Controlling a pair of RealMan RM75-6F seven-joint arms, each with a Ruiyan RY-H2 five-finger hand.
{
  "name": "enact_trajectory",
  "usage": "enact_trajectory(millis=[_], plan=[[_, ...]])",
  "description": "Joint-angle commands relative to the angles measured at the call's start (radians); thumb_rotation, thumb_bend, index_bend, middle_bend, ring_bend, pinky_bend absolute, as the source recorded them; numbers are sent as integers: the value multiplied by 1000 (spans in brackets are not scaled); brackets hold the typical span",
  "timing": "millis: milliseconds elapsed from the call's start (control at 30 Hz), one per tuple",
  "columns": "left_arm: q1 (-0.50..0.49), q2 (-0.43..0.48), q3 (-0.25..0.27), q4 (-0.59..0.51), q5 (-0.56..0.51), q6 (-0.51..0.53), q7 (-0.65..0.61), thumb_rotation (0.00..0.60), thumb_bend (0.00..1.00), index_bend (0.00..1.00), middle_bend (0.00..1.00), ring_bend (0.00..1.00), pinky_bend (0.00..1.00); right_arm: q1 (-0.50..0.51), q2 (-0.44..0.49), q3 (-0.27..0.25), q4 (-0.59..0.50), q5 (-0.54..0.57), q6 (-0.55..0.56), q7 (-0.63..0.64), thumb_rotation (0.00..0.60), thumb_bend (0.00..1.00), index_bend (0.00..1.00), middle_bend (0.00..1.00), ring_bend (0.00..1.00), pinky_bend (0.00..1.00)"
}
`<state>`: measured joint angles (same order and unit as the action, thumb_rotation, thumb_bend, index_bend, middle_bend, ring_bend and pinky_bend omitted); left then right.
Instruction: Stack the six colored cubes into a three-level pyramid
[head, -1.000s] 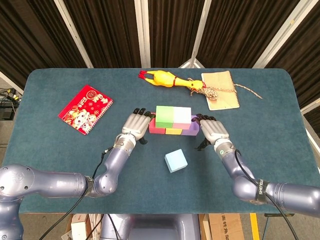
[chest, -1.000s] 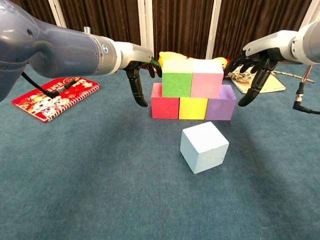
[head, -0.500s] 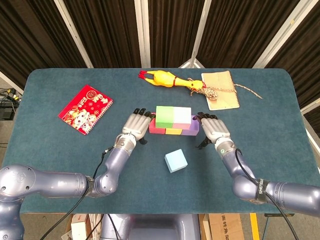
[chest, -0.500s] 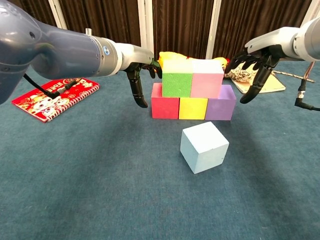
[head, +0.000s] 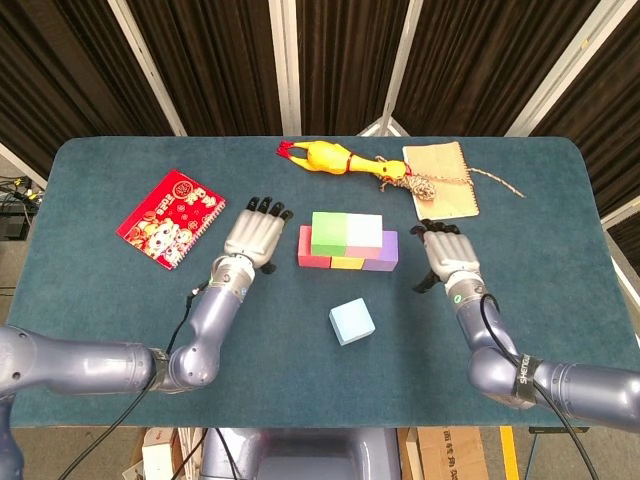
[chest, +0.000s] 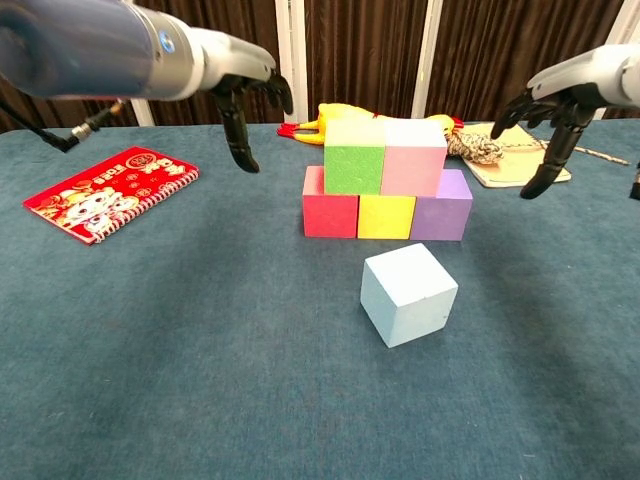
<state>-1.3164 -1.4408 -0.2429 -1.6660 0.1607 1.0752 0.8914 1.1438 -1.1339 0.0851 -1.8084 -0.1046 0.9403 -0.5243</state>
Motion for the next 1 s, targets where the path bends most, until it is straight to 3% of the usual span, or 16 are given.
enact_trajectory(millis=[33, 233, 400, 500, 600, 767, 1000], plan=[[23, 65, -14, -51, 10, 21, -17, 600, 243, 176, 68, 20, 29, -7, 22, -16, -15, 13, 79, -29, 600, 155, 180, 67, 0, 0], [108, 202, -55, -148, 133, 11, -147, 600, 243, 163, 59, 19, 29, -64, 72, -23, -51, -15, 189, -18, 600, 154, 180, 67, 0, 0], [234, 370, -43, -270, 333, 20, -271, 600, 242, 161, 56, 18, 30, -151, 131, -46, -88, -113, 253, 29, 600, 155, 180, 67, 0, 0], [392, 525, 3, -374, 514, 63, -401, 600, 243, 161, 56, 18, 30, -260, 189, -86, -156, -275, 279, 127, 600, 155, 180, 67, 0, 0], [503, 595, 48, -390, 689, 77, -516, 600, 243, 161, 56, 18, 30, -346, 229, -111, -203, -443, 267, 221, 600, 154, 180, 67, 0, 0], [662, 649, 108, -373, 936, 166, -693, 600, 243, 160, 56, 18, 30, -458, 279, -155, -260, -702, 274, 313, 600, 155, 180, 67, 0, 0], [840, 682, 190, -324, 1135, 305, -813, 600, 243, 155, 58, 18, 30, -578, 286, -213, -291, -957, 333, 314, 600, 155, 180, 67, 0, 0]])
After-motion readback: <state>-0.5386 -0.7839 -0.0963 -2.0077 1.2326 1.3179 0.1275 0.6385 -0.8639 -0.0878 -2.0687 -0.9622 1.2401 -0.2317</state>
